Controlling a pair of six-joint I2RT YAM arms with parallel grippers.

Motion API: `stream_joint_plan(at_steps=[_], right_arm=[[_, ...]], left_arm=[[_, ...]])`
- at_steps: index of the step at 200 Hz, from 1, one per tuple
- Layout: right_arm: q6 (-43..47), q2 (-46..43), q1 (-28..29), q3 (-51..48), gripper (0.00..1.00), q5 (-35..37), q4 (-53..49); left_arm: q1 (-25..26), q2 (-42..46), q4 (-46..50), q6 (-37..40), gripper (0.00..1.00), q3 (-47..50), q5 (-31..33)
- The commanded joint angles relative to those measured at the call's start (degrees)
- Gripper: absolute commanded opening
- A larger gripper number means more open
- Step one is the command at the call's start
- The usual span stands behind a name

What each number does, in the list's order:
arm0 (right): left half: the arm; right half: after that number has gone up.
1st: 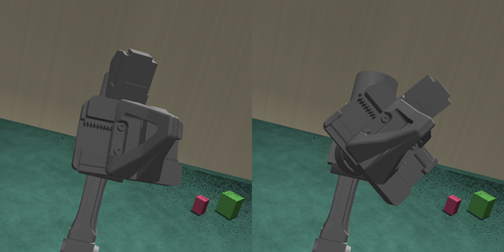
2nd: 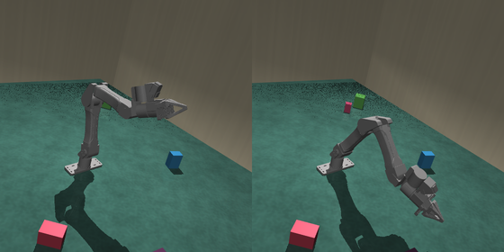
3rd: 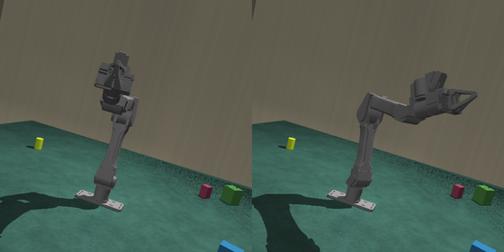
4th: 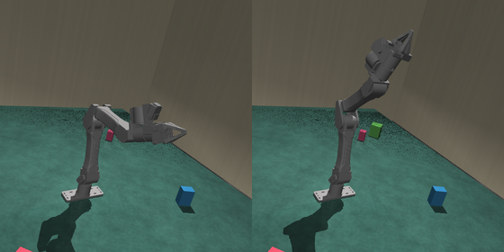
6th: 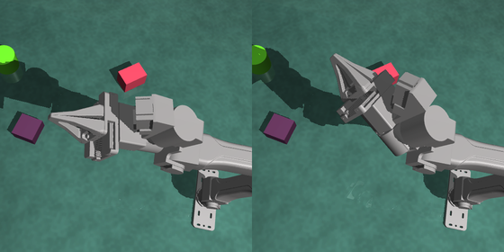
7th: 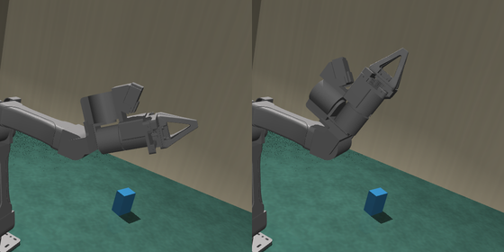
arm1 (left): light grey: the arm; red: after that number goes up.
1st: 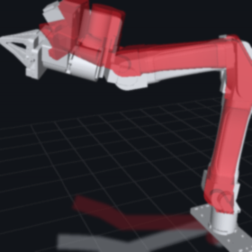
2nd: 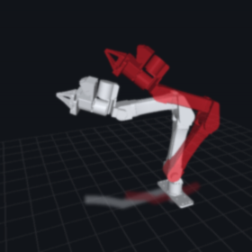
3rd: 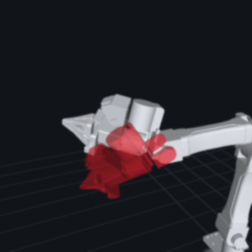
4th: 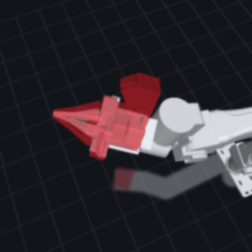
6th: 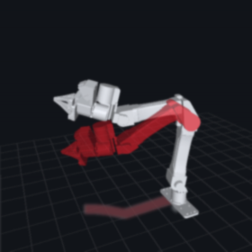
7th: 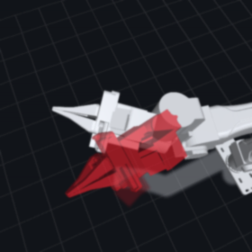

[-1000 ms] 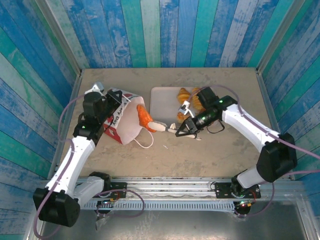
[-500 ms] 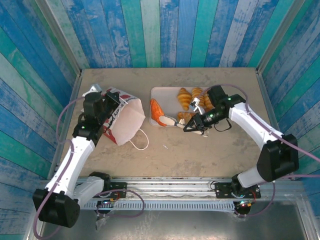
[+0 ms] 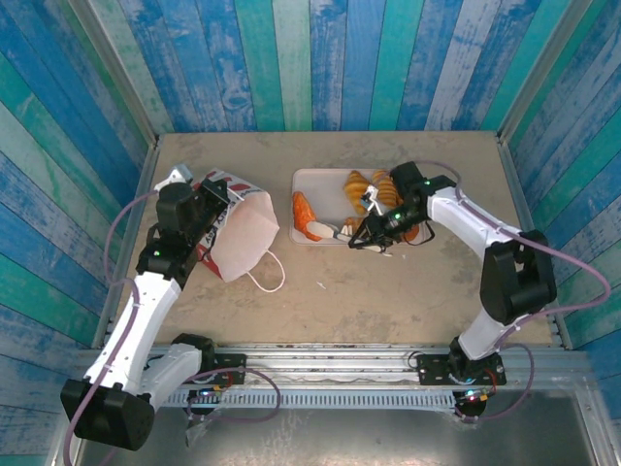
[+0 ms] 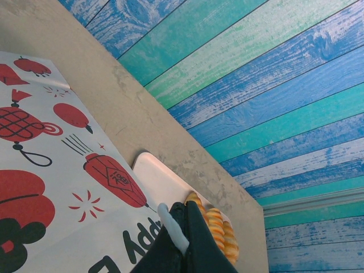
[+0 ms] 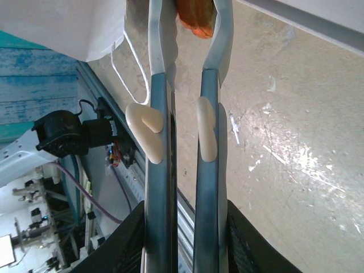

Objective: Take the fake bread out of the paper bag

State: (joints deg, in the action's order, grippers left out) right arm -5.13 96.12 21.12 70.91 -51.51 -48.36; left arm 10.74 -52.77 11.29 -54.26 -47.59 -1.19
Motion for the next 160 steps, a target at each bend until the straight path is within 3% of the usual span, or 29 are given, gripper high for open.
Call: stream_joint_plan(at_steps=[1, 35, 160], right_arm=[[0.42, 0.4, -0.38, 1.55, 0.33, -6.77, 1.72], [-0.27, 2.77, -0.43, 0.72, 0.33, -8.55, 1.86], [-5.59, 3.3, -3.17, -0.26, 0.4, 0.41, 3.76]], left_arm=[[0.17, 1.43, -0.1, 0.58, 0.0, 0.44, -0.06], [0.16, 1.49, -0.48, 0.47, 0.0, 0.68, -0.3], [0.17, 1.28, -1.62, 0.38, 0.0, 1.45, -1.31]])
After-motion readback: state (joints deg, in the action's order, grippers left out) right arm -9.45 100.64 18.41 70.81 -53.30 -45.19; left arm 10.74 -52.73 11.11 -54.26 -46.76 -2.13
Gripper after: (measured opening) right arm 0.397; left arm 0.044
